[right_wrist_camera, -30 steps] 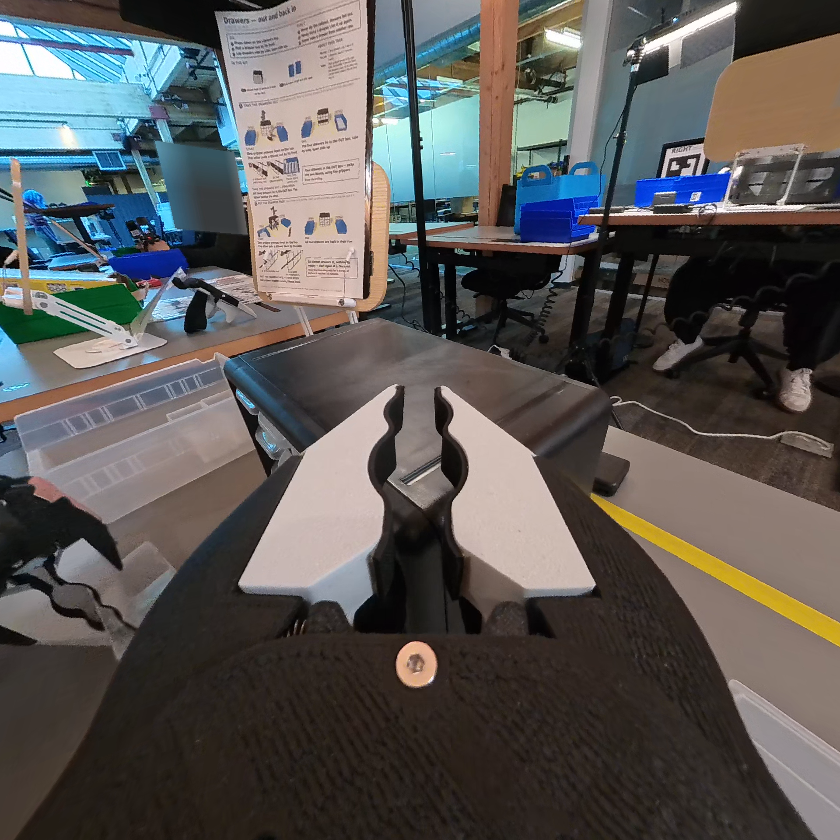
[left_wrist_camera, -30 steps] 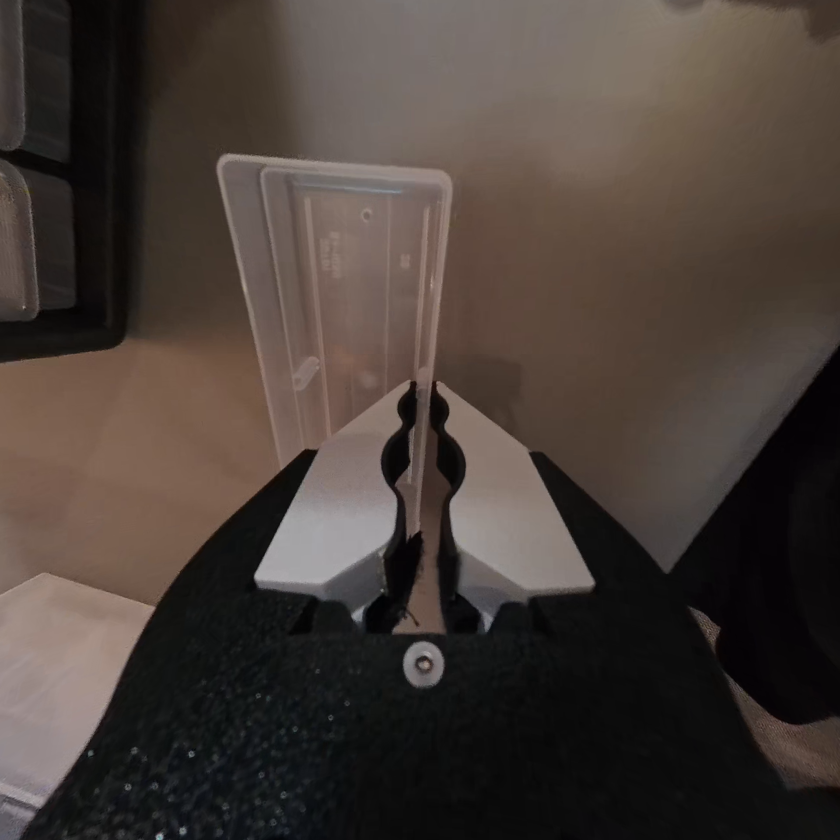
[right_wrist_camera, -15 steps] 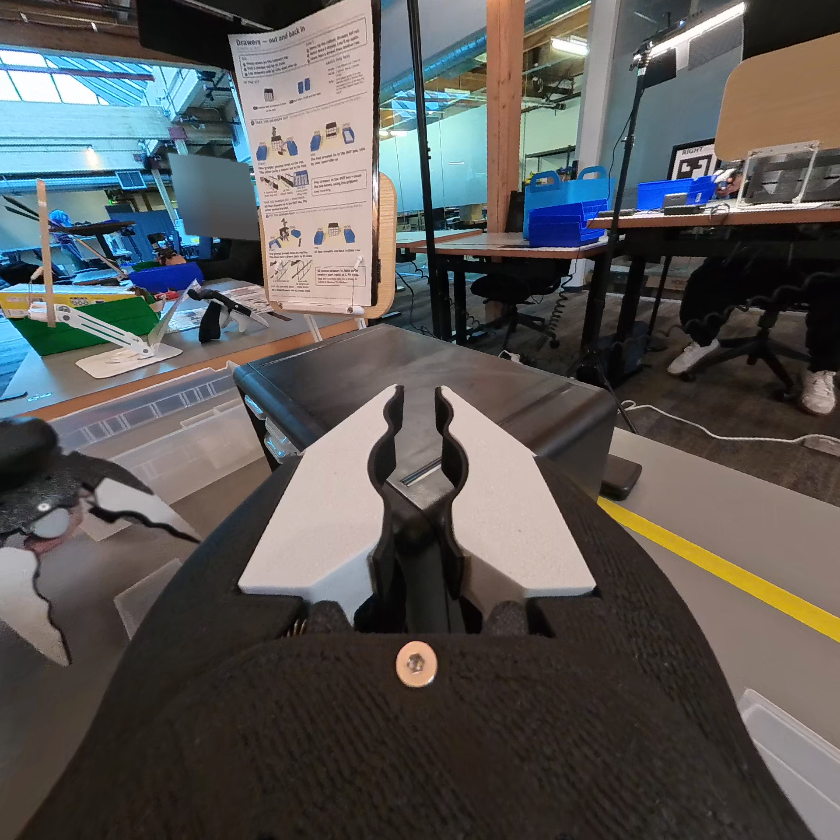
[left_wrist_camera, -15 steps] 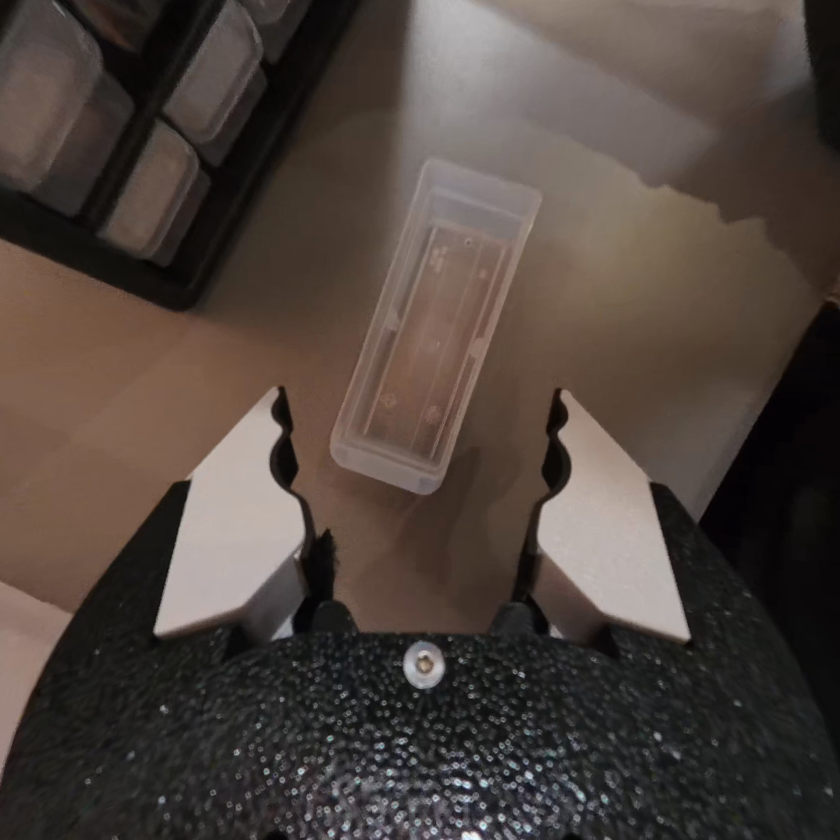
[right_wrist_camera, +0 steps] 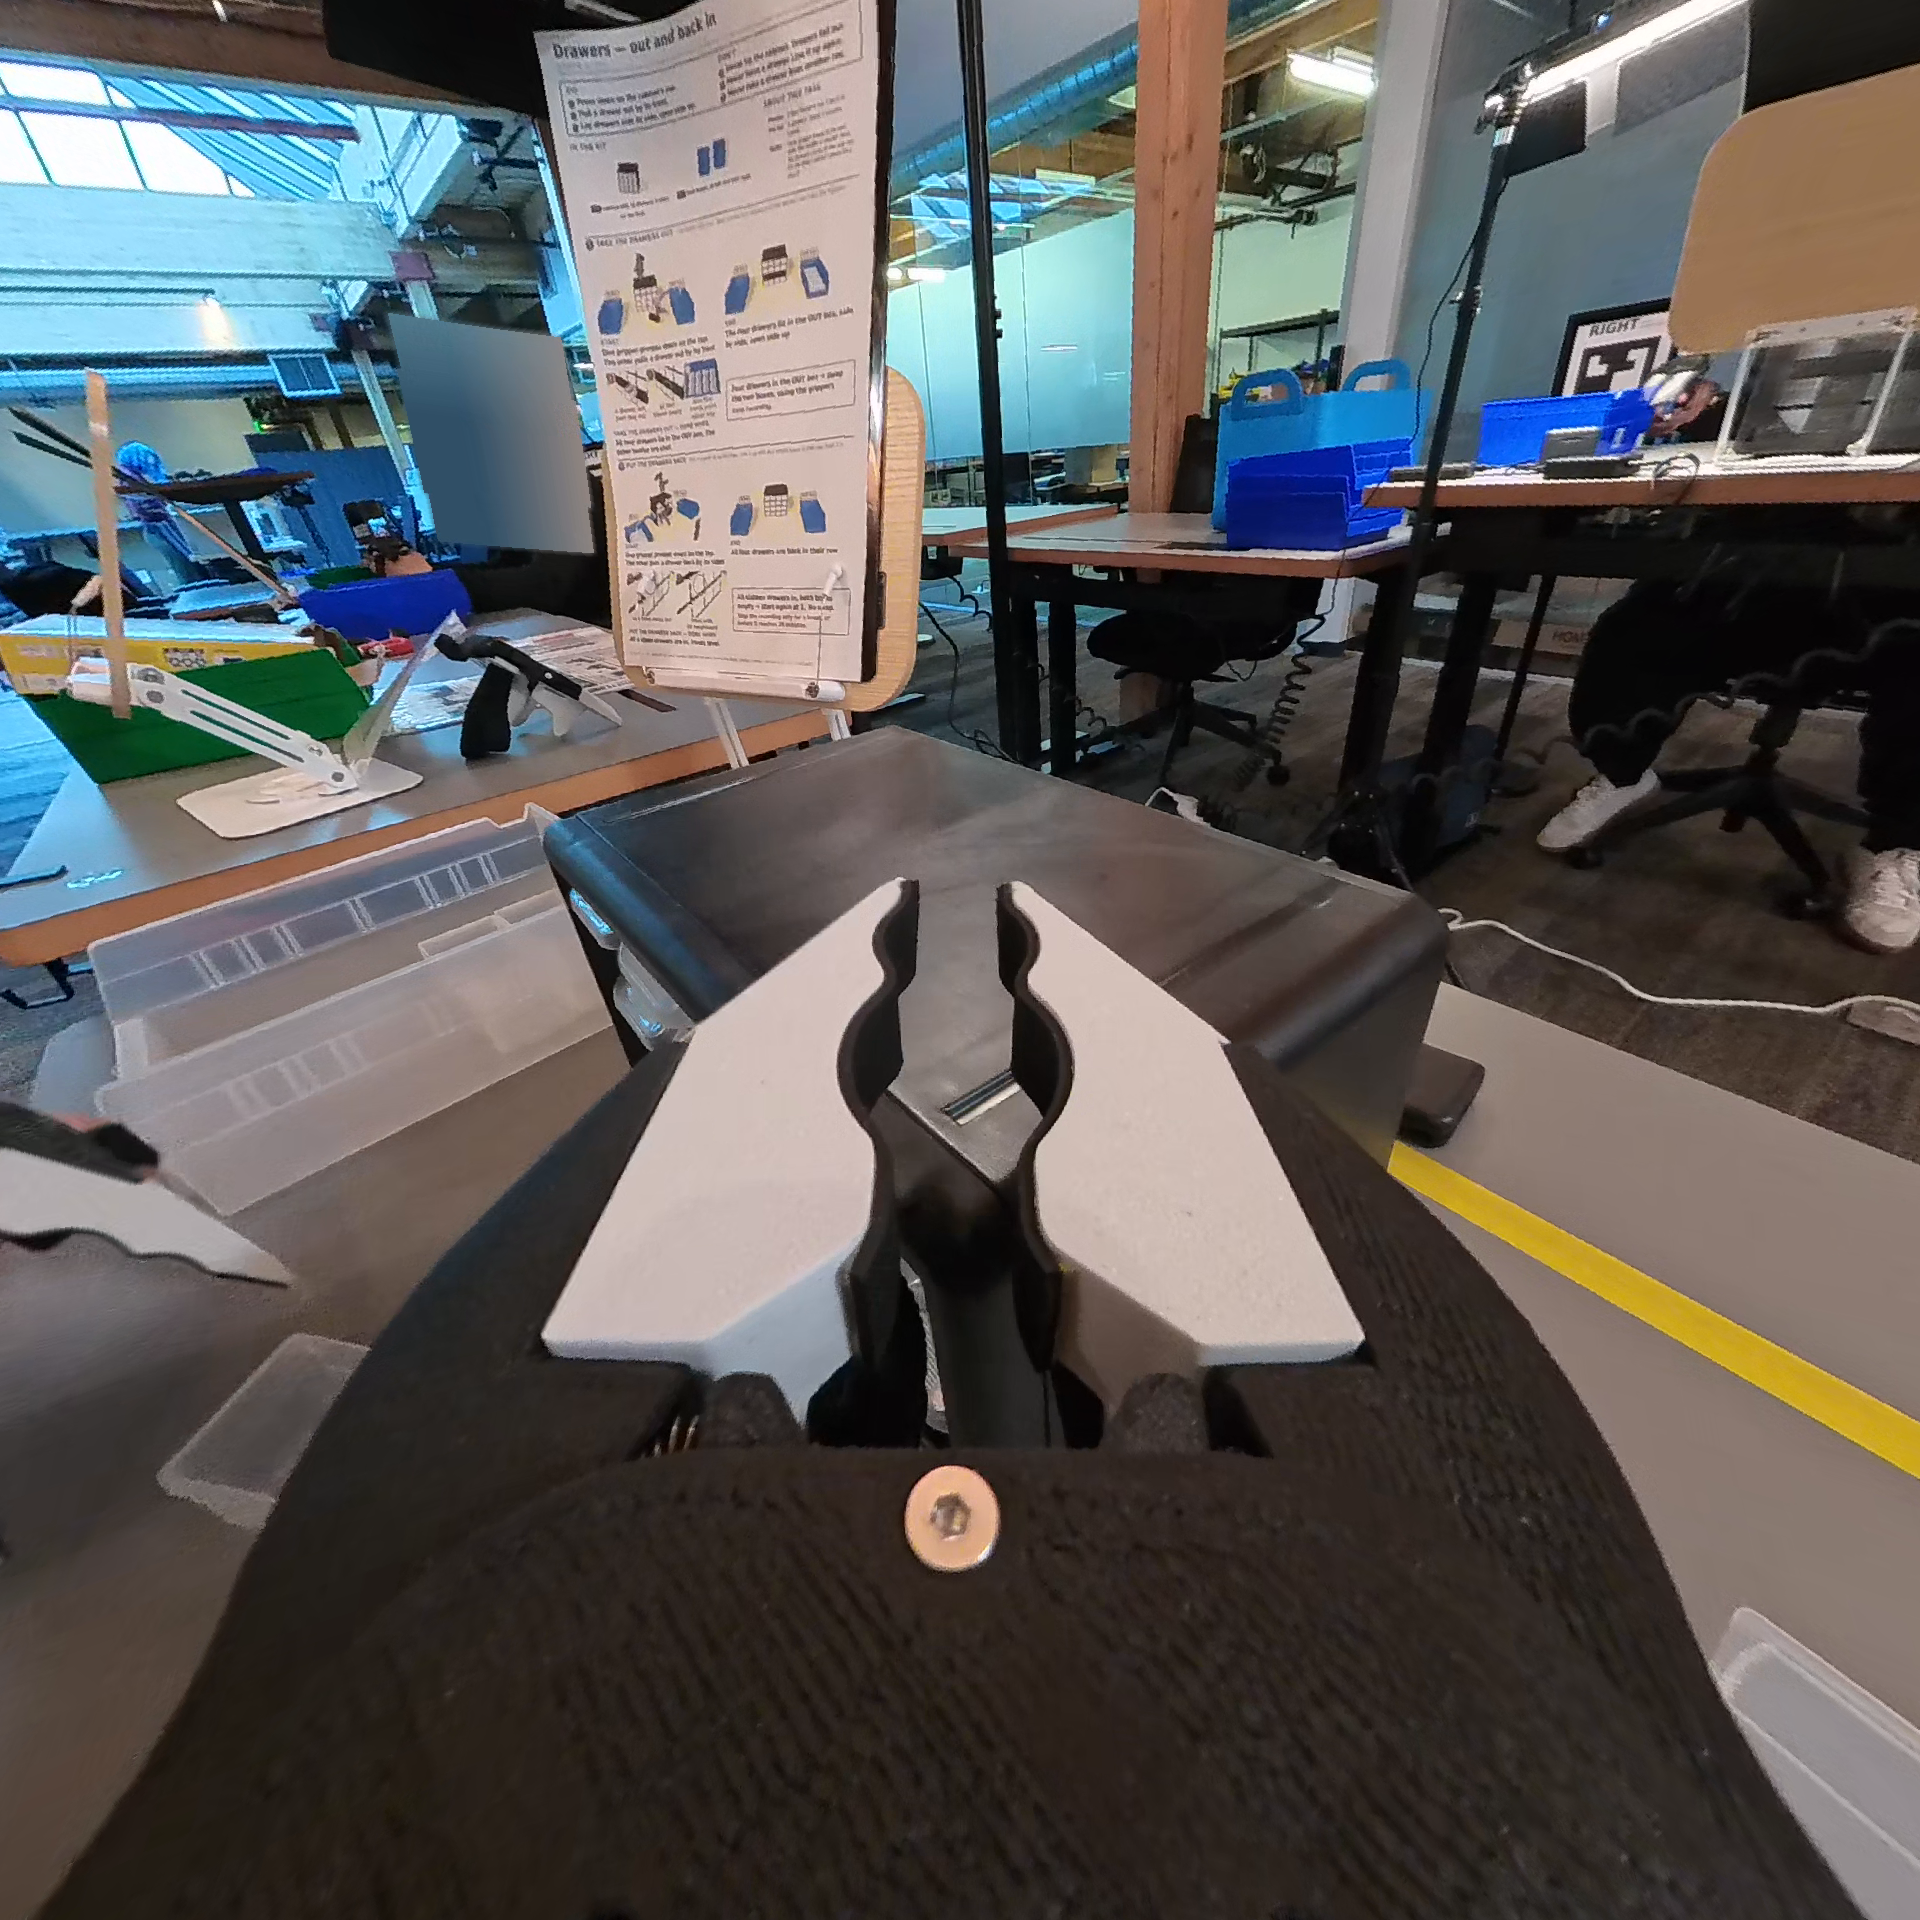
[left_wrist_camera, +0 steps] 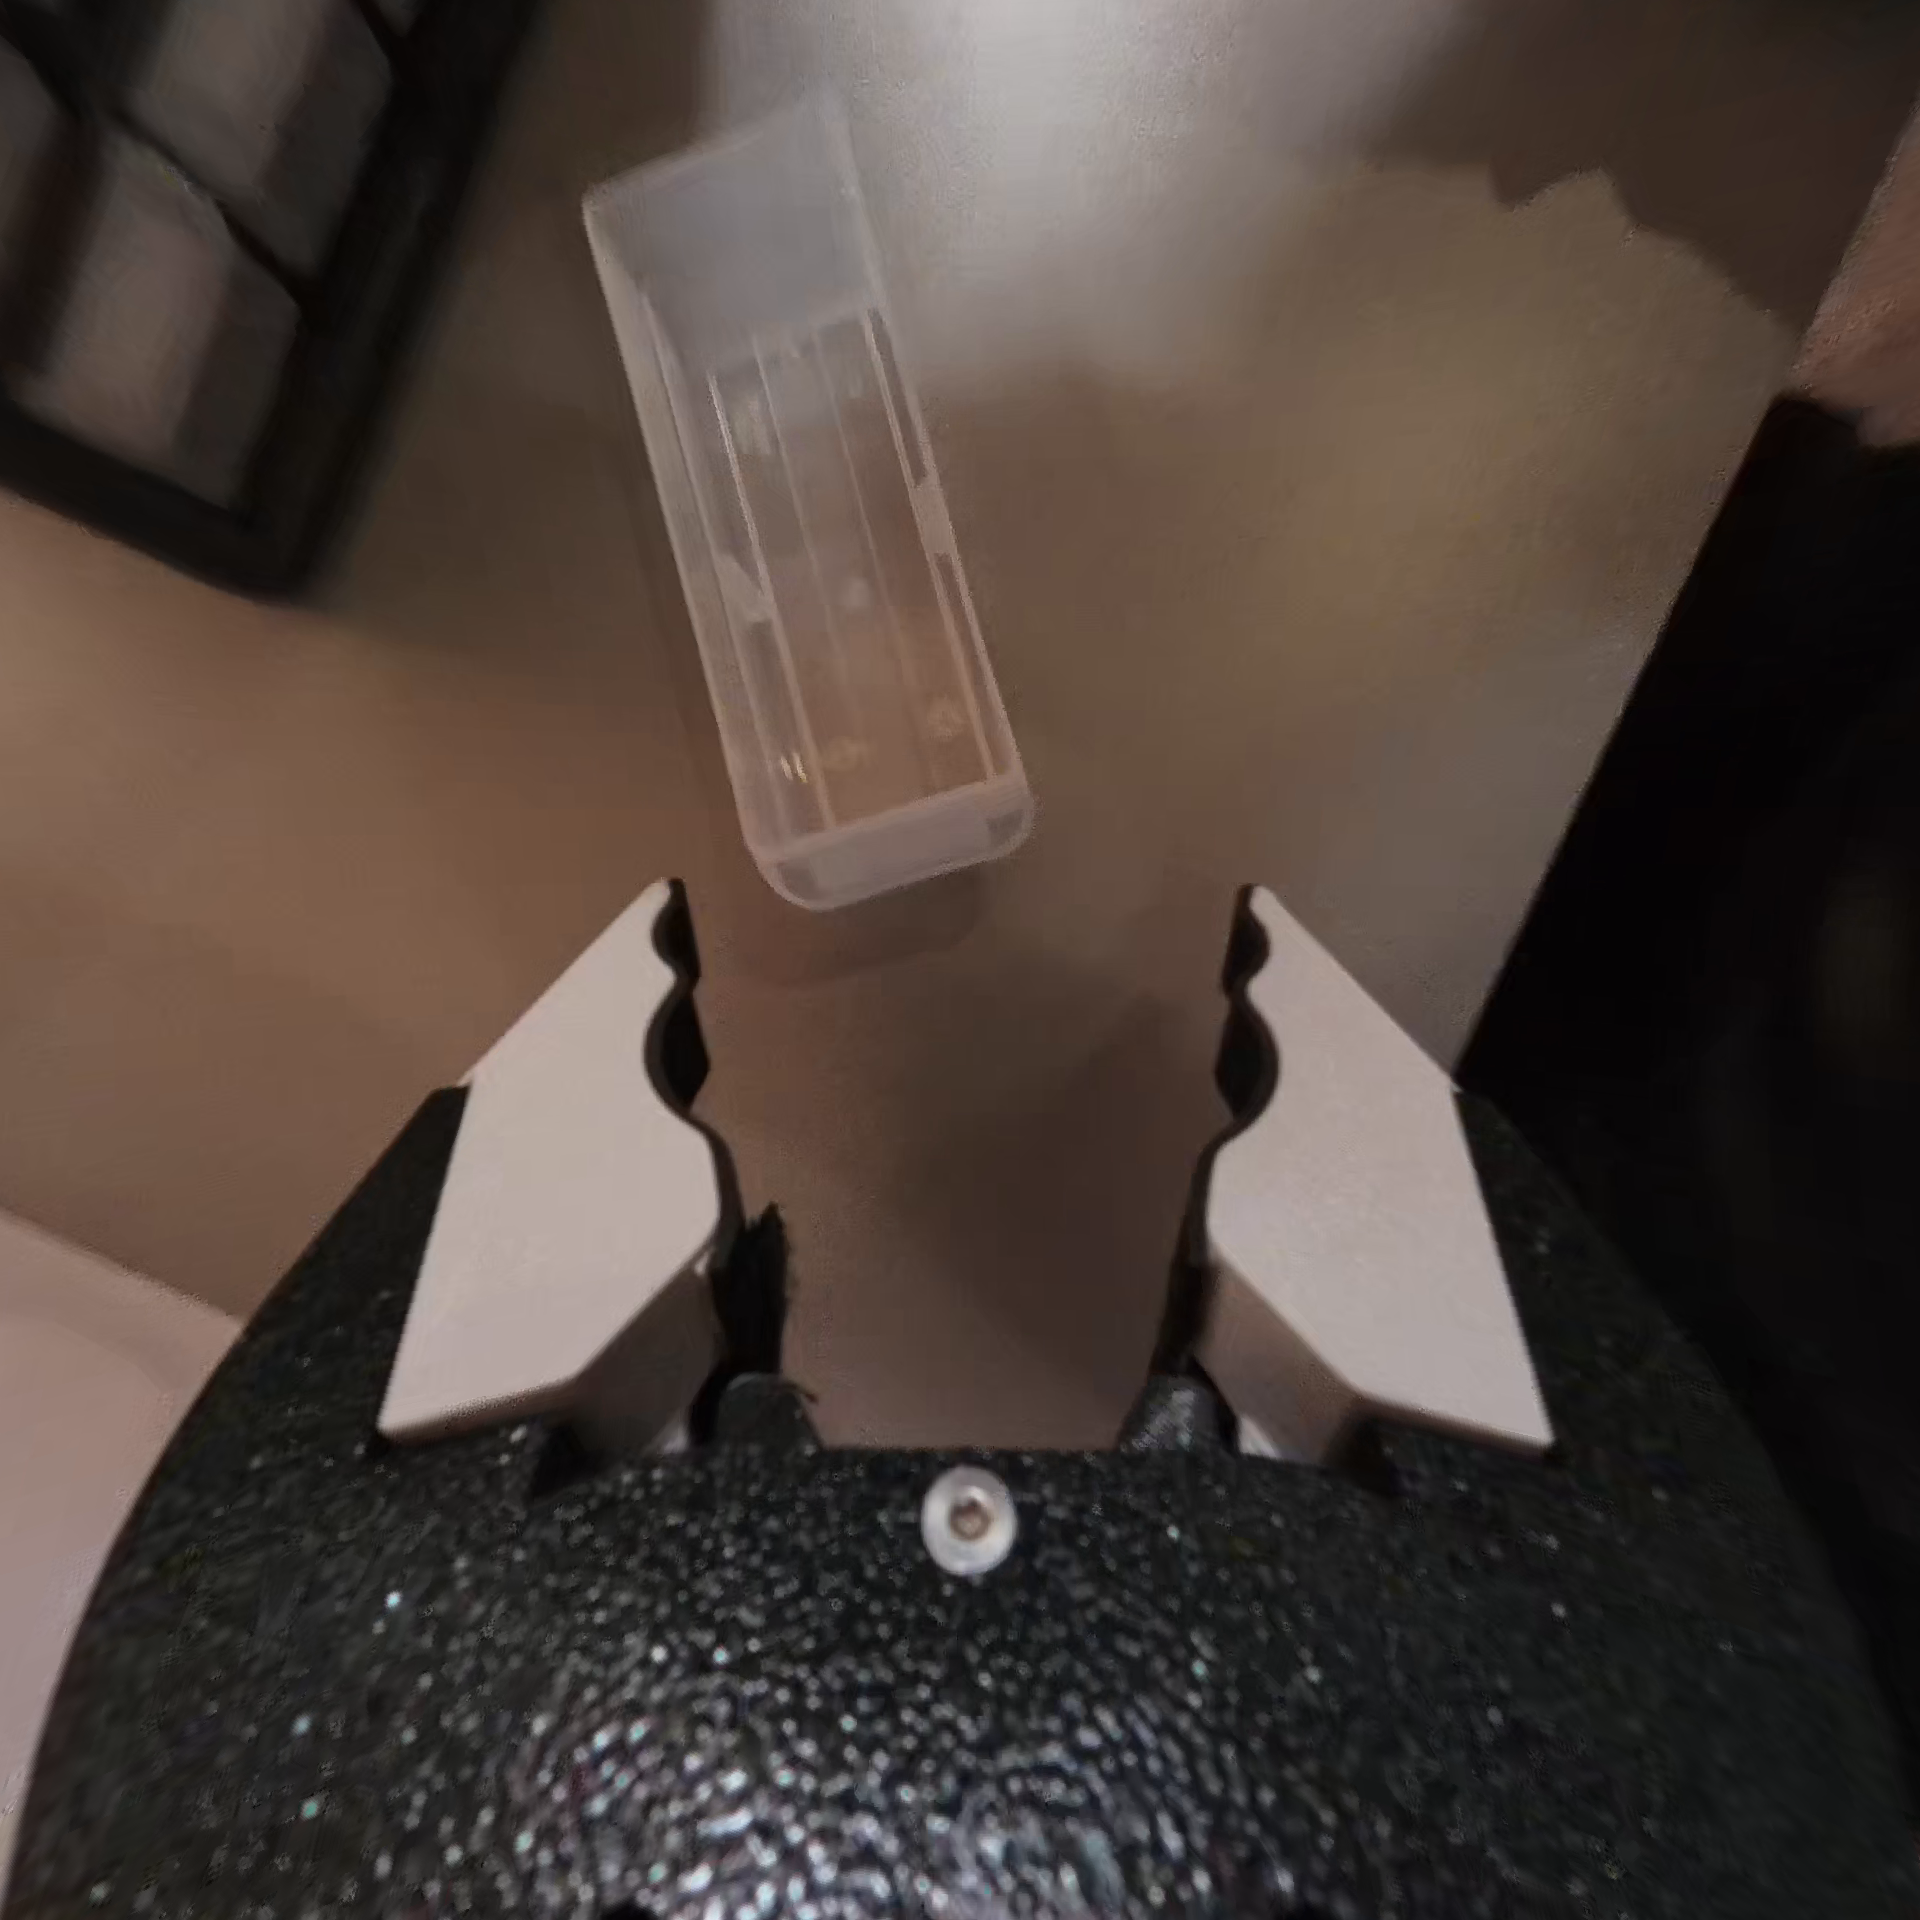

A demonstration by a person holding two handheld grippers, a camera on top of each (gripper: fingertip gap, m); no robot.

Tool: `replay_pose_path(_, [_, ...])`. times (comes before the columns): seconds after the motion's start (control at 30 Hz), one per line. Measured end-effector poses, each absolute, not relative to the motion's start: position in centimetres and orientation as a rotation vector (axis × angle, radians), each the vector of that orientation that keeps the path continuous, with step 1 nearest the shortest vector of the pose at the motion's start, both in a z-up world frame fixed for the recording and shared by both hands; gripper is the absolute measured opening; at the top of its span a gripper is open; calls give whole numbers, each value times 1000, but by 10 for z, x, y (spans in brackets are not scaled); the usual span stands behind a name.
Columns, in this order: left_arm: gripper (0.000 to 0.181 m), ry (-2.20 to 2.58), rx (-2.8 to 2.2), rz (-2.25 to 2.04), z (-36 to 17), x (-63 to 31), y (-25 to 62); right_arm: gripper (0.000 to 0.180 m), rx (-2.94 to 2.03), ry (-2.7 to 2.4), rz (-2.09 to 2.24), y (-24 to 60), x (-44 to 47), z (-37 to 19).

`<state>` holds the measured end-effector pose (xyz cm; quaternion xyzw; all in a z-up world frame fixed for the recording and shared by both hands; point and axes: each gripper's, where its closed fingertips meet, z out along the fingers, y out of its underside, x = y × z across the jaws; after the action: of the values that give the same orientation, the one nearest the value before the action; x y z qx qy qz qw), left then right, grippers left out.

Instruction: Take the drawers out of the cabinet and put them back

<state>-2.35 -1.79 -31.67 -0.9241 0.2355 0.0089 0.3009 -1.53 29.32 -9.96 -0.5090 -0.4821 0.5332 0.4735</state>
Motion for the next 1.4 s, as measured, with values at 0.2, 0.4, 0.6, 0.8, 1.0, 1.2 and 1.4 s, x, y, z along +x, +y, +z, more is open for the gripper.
replay_pose_path(0.2, [56,1321,-2133,808,-311,-50,-3,14,-1242,-1181,1300,292,-15,-99])
replay_pose_path(0.4, [36,1549,-2026,821,-319,-47,5,14,-1235,-1175,1319,291,-14,-97])
replay_pose_path(0.6, [18,1605,-2038,735,-330,-35,8,14,-1241,-1174,1324,292,-14,-98])
replay_pose_path(0.8, [16,1351,-2129,732,-296,-20,35,14,-1242,-1171,1322,293,-13,-98])
replay_pose_path(1.0, [16,1252,-2088,656,-273,6,61,14,-1248,-1171,1322,294,-13,-99])
replay_pose_path(1.2, [16,1232,-1923,757,-254,18,92,14,-1254,-1167,1324,296,-12,-100])
replay_pose_path(1.4, [16,1096,-1907,750,-247,11,105,14,-1254,-1174,1325,295,-14,-101])
